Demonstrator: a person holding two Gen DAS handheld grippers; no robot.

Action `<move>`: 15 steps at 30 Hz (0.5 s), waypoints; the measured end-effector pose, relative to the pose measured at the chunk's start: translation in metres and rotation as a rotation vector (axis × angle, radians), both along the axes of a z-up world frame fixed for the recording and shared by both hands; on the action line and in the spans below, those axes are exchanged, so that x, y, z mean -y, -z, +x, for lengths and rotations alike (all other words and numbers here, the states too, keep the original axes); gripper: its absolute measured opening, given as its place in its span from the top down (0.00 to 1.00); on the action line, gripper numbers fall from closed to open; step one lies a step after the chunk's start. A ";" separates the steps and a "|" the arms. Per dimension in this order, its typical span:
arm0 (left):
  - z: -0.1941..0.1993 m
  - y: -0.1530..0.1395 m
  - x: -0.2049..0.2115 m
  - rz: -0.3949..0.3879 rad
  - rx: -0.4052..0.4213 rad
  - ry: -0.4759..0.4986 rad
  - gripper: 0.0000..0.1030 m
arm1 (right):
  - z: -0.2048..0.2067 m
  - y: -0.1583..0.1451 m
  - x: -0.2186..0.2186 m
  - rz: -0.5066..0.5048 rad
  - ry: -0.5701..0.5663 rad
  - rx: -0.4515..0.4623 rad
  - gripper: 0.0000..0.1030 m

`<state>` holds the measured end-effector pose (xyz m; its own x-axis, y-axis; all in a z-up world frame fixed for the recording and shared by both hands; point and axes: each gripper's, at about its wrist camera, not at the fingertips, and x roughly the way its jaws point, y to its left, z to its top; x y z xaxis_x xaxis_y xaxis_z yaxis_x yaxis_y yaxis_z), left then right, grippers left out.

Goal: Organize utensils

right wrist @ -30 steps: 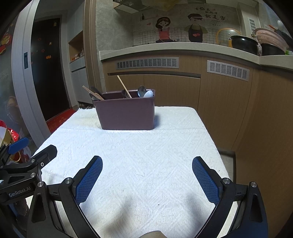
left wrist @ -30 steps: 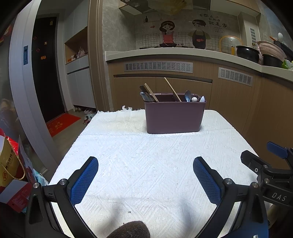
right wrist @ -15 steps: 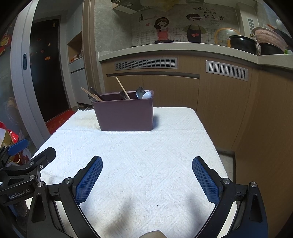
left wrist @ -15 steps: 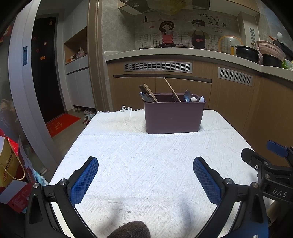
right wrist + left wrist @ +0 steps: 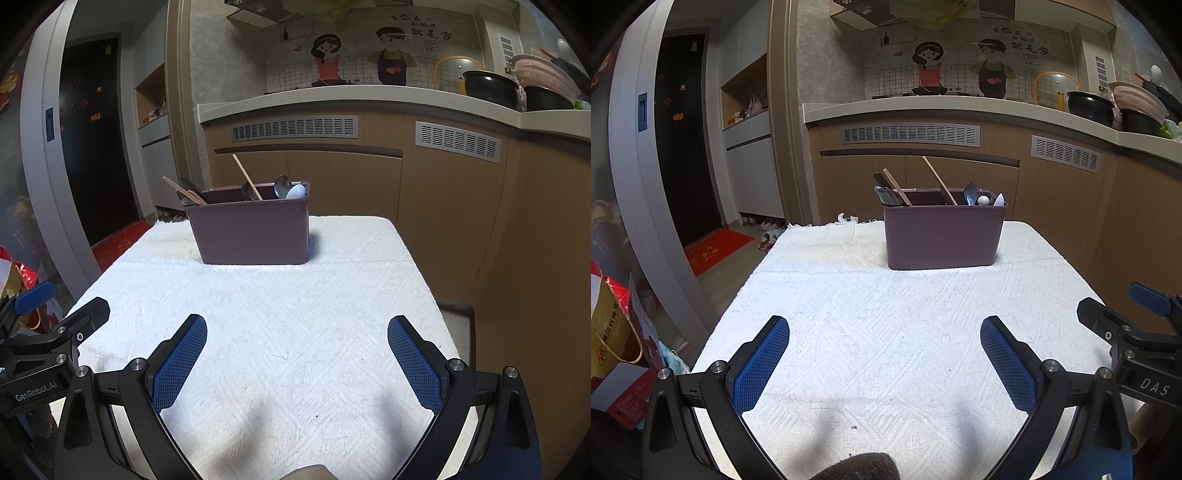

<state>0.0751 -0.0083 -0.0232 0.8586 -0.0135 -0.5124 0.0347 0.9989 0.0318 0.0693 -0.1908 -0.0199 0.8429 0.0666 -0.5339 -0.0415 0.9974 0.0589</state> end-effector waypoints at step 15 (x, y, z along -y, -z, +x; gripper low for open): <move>0.000 0.001 -0.004 0.000 -0.002 -0.004 0.00 | 0.002 0.001 0.000 -0.002 -0.004 -0.004 0.04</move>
